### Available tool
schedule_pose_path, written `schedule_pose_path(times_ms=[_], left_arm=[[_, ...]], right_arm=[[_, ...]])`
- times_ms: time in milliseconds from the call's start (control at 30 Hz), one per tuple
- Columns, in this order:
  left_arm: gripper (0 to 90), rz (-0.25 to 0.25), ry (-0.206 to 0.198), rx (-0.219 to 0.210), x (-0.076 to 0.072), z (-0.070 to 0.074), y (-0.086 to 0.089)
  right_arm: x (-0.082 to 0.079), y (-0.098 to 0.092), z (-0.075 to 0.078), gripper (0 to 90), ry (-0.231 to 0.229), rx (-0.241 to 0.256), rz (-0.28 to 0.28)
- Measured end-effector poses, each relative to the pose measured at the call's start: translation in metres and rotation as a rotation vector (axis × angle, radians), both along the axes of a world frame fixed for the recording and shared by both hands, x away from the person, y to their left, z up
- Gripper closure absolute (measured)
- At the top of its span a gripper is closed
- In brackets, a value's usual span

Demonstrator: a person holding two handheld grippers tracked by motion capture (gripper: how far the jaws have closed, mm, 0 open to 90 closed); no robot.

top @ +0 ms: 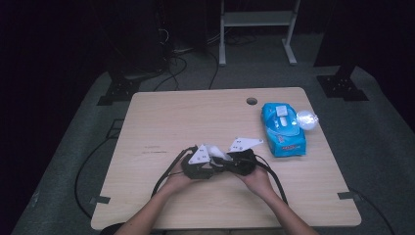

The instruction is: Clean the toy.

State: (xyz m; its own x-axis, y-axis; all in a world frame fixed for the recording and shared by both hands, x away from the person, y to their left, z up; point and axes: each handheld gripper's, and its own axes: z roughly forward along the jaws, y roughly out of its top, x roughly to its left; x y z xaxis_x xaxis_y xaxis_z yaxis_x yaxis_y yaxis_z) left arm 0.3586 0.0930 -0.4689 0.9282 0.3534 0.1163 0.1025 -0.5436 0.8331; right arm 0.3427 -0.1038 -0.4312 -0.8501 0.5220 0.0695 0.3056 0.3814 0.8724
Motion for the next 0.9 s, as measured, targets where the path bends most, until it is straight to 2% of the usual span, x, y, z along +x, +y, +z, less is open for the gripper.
schedule_pose_path(times_ms=[33,67,133,167,333,400,467,533,567,633,667,733,800,900], left_arm=[[57.3,0.001,0.000,-0.003,0.000,0.000,0.000],[57.3,0.001,0.000,-0.002,0.000,0.000,0.000],[57.4,0.000,-0.005,0.001,0.000,0.000,0.000],[57.3,-0.001,-0.004,-0.002,0.000,0.000,0.000],[57.4,0.004,-0.001,-0.005,0.000,0.000,-0.001],[57.5,0.004,0.001,0.002,0.000,0.000,0.000],[57.7,0.004,0.003,0.004,0.001,0.001,0.001],[57.7,0.003,0.006,0.002,0.001,0.001,0.002],[57.8,-0.001,0.005,0.006,0.002,0.001,0.003],[57.8,0.000,0.007,0.005,0.003,0.001,0.004],[57.9,0.000,0.007,0.005,0.003,0.001,0.004],[57.9,-0.002,0.004,0.011,0.002,0.002,0.006],[57.9,-0.002,0.005,0.013,0.002,0.002,0.006],[57.9,-0.004,-0.004,0.019,0.002,0.003,0.005]], right_arm=[[0.003,-0.004,-0.002,81.1,-0.006,-0.020,-0.014],[0.007,-0.008,-0.003,81.2,-0.002,-0.017,-0.030],[0.010,-0.012,-0.003,81.2,0.013,0.001,-0.036],[0.016,-0.018,-0.002,81.2,0.033,0.026,-0.063],[0.016,0.001,0.006,81.2,0.035,0.064,-0.020],[0.017,0.008,0.006,81.2,0.034,0.050,-0.001],[0.021,0.011,0.001,81.1,0.038,-0.007,-0.007],[0.022,0.006,0.000,81.2,0.040,-0.009,-0.016],[0.021,-0.009,0.002,81.2,0.028,-0.012,-0.053],[0.021,-0.022,0.003,81.2,0.023,-0.021,-0.081],[0.021,-0.022,0.003,81.2,0.023,-0.021,-0.081],[0.021,-0.039,0.004,81.2,-0.007,-0.063,-0.127],[0.023,-0.061,0.004,81.1,-0.001,-0.042,-0.179],[0.021,-0.070,0.004,81.1,0.007,-0.027,-0.207]])
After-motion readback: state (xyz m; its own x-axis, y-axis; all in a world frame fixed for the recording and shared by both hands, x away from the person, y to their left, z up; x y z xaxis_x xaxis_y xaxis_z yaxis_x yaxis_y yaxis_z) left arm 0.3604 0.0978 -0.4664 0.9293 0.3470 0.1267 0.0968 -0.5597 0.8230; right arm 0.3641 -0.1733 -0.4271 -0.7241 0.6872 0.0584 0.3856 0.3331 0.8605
